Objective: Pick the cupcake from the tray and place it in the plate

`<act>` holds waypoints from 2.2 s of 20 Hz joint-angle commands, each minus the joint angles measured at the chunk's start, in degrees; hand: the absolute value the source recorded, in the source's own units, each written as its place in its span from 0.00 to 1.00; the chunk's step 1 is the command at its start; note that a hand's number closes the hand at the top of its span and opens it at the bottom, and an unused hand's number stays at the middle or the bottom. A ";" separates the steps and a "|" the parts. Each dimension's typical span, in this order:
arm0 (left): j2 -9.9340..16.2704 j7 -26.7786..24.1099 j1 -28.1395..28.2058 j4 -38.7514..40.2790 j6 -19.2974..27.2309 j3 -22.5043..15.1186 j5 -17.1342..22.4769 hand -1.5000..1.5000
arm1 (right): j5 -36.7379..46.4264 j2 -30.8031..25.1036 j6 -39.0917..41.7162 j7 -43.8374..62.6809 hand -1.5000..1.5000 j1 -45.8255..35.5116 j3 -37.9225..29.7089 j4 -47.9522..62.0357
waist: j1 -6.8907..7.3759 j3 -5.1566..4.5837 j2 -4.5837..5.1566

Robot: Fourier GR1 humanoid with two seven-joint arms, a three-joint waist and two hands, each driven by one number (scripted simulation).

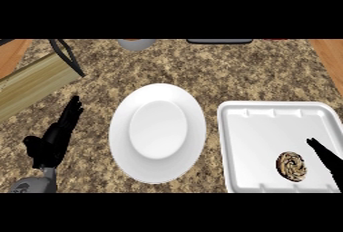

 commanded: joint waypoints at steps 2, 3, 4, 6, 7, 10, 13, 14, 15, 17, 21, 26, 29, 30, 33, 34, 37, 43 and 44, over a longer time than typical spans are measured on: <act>-1.39 1.22 4.42 -5.57 0.23 -0.19 -1.96 0.50 | 3.44 3.18 2.67 -0.86 0.00 0.16 -0.25 1.63 | 0.03 0.02 -0.06; -0.53 2.78 1.18 -4.75 -0.95 1.44 -0.16 0.50 | 2.21 3.16 3.77 -1.79 0.00 -7.17 -1.03 8.59 | 0.27 0.03 0.01; -3.57 -0.89 -2.34 2.56 1.22 0.33 -3.57 0.50 | 5.70 6.06 2.34 0.29 0.00 -4.90 1.71 5.50 | -0.12 0.01 0.03; -0.57 0.12 -3.11 2.90 -1.86 3.69 -1.45 0.50 | 6.08 5.81 3.50 -1.22 0.00 -8.18 0.04 10.72 | -0.02 0.01 0.04; -1.62 -1.95 1.89 0.05 -2.72 2.13 -1.57 0.50 | 9.78 7.19 1.55 -0.11 0.00 -7.47 1.91 10.71 | 0.10 0.01 0.00; -2.79 -1.25 -1.36 2.00 -1.67 2.89 -3.11 0.50 | 11.54 7.21 0.89 -3.60 0.00 -5.29 0.02 12.55 | -0.18 0.01 -0.01; -1.66 2.15 -0.37 -1.47 -2.44 3.80 -2.73 0.50 | 14.19 11.01 -2.42 -5.37 0.00 -10.14 0.63 21.08 | 0.11 0.04 -0.01; -1.54 4.51 0.13 -3.77 -3.32 4.02 -2.25 0.50 | 12.10 9.70 3.35 -2.28 0.00 -14.21 -1.43 19.15 | 0.17 0.03 -0.02; -2.71 -0.61 -0.05 0.46 -3.38 4.54 -3.98 0.50 | 14.87 11.19 0.54 -4.48 0.00 -9.44 -0.74 17.96 | -0.05 0.02 -0.01; -0.96 0.69 2.41 -2.26 -5.51 5.53 -1.24 0.50 | 10.59 9.90 4.42 -7.05 1.00 -11.31 -0.80 20.14 | 0.18 0.03 -0.02; -3.76 -0.02 -0.65 1.11 -2.69 3.98 -4.70 0.50 | 13.23 8.52 4.06 -12.42 1.00 -14.82 -0.94 25.51 | 0.06 0.02 0.05; -3.42 0.22 -0.14 -0.11 -3.09 4.72 -4.72 0.50 | 15.34 11.58 1.13 -14.18 1.00 -16.69 -0.12 28.93 | 0.27 0.04 0.03; -2.67 -0.29 -1.03 2.18 -4.82 5.76 -3.99 0.50 | 17.13 12.94 -2.51 -14.61 1.00 -12.91 0.19 23.66 | -0.11 0.01 -0.02; -0.65 1.83 0.90 -2.15 -5.85 6.51 -2.98 0.50 | 18.67 14.46 -3.97 -11.59 1.00 -11.02 0.91 21.79 | 0.05 0.03 -0.13; -2.53 1.51 2.28 -3.15 -4.20 5.54 -3.76 0.50 | 21.31 16.30 -8.42 -9.33 1.00 -0.56 1.60 15.04 | -0.71 0.01 -0.29; -3.02 2.70 -1.10 -0.80 -3.24 5.85 -3.96 0.50 | 21.30 17.60 -9.82 -8.89 1.00 2.05 1.83 12.74 | -1.57 -0.01 -0.27; -3.25 0.95 1.22 -1.61 -3.22 6.06 -4.11 0.50 | 29.33 20.34 -16.30 -6.78 1.00 5.79 6.18 4.33 | -1.10 -0.03 -0.32; -3.07 0.50 0.17 -0.89 -4.24 5.87 -4.88 0.50 | 28.65 17.84 -15.72 -9.08 1.00 16.16 6.87 -13.06 | -0.85 -0.03 -0.17; -4.07 -1.70 2.82 -0.72 -4.67 5.65 -4.71 0.50 | 31.54 20.27 -18.04 -7.97 1.00 15.33 8.35 -11.49 | -0.48 -0.01 -0.12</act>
